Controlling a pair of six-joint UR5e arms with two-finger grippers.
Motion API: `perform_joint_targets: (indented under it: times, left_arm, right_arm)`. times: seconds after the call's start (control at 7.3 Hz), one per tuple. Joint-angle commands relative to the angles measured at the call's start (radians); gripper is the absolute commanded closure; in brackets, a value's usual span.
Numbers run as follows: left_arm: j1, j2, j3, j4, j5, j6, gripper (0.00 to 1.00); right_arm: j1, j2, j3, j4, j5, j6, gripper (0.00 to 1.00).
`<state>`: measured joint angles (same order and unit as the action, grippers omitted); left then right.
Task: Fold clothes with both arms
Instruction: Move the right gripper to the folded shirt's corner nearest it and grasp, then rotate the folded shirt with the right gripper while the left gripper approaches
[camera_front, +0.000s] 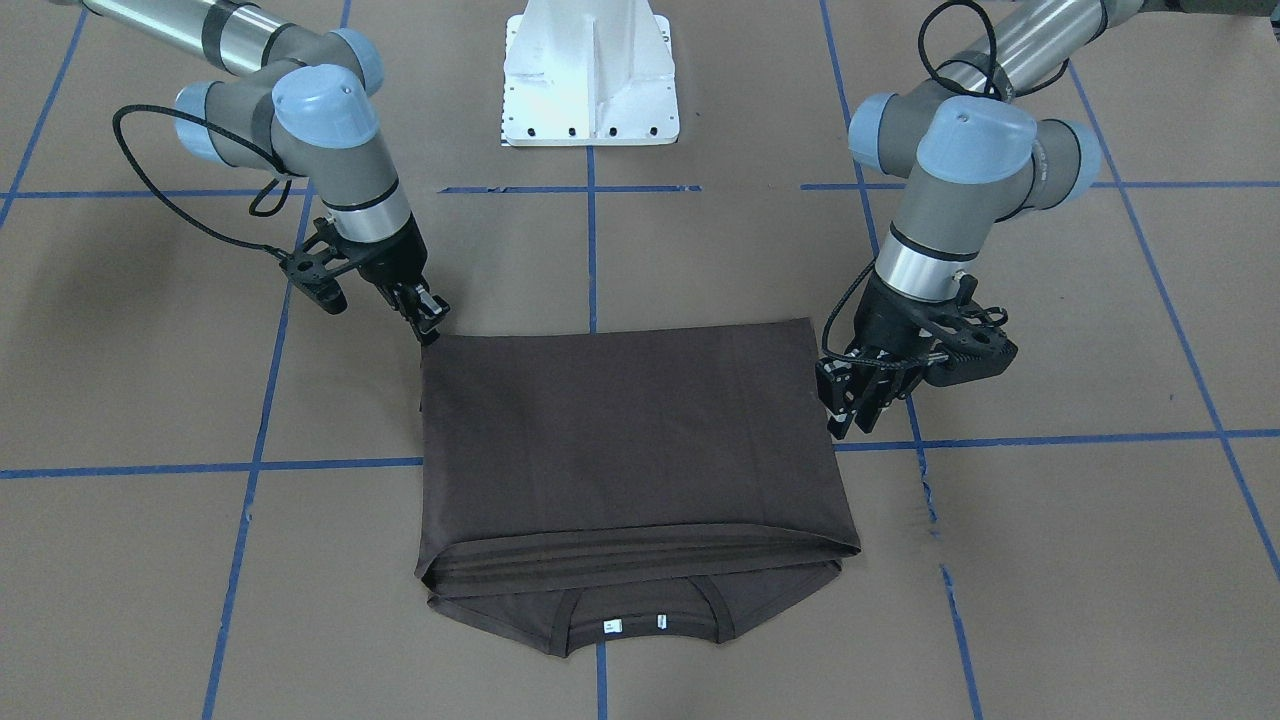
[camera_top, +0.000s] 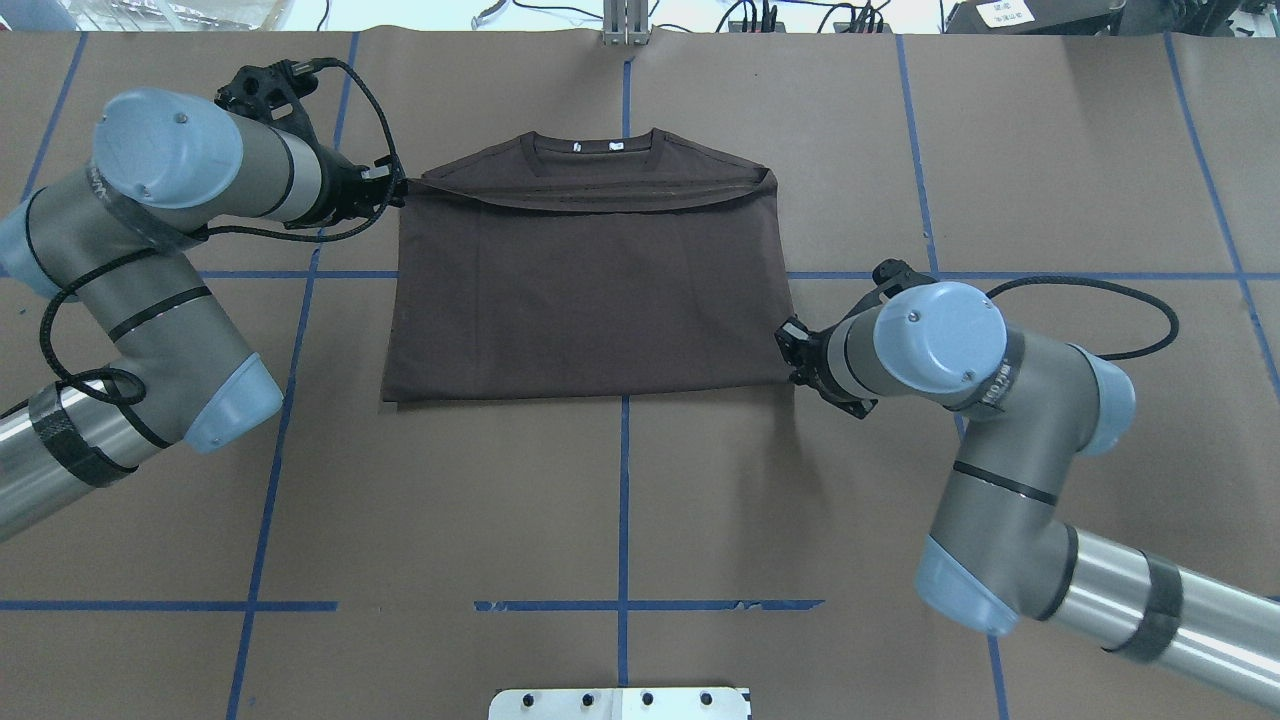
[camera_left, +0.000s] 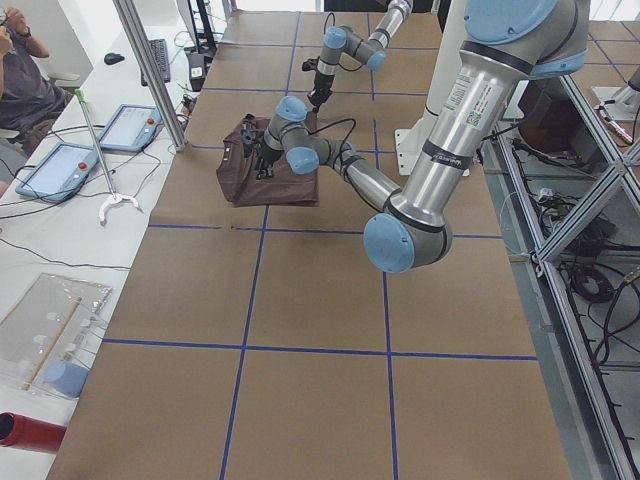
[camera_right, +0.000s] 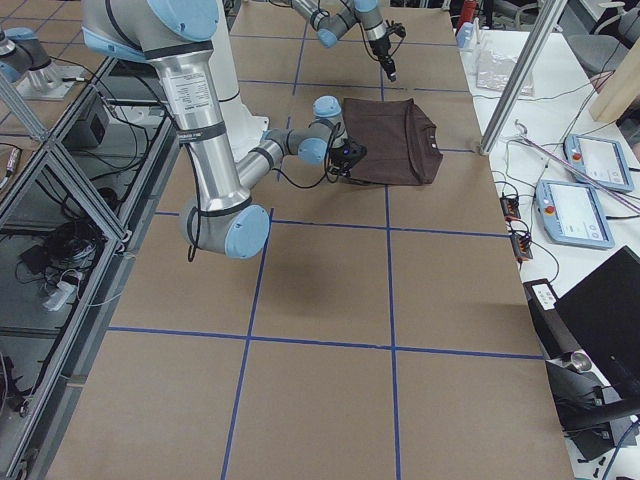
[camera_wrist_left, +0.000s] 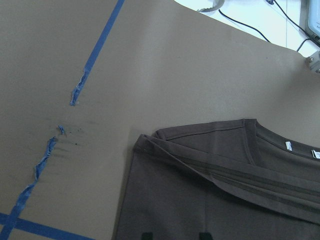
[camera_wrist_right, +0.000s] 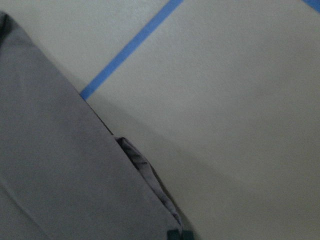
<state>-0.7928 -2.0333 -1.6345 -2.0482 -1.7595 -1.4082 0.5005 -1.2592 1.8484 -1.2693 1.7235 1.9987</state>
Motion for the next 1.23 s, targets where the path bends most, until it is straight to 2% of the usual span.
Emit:
perform_joint_targets:
  times: [0.0,0.14,0.27,0.41,0.55,0.82,0.96,1.1]
  left_arm:
    - [0.004,0.001,-0.002,-0.003,-0.003,-0.001,0.57]
    - [0.004,-0.001,-0.01,-0.007,-0.008,-0.003,0.57]
    - [0.003,0.004,-0.052,0.0,-0.011,0.0,0.57]
    - [0.007,0.008,-0.059,0.002,-0.011,0.0,0.57]
    - [0.007,0.008,-0.074,0.002,-0.064,-0.003,0.55]
    - [0.01,0.008,-0.1,0.002,-0.216,-0.148,0.5]
    - [0.041,0.036,-0.143,0.003,-0.257,-0.266,0.5]
    - [0.114,0.107,-0.23,0.0,-0.258,-0.282,0.48]
  right_arm:
    - [-0.185,-0.234,0.357,-0.051,0.028,-0.001,1.0]
    - [-0.315,-0.29,0.456,-0.053,0.056,0.003,1.0]
    - [-0.417,-0.319,0.486,-0.053,0.132,0.023,1.0]
    - [-0.475,-0.316,0.482,-0.053,0.165,0.04,1.0]
    - [-0.499,-0.315,0.471,-0.053,0.153,0.069,0.03]
    - [-0.401,-0.316,0.453,-0.082,0.145,0.065,0.0]
    - [-0.355,-0.315,0.457,-0.105,0.145,0.064,0.0]
    - [-0.283,-0.31,0.463,-0.107,0.143,0.066,0.0]
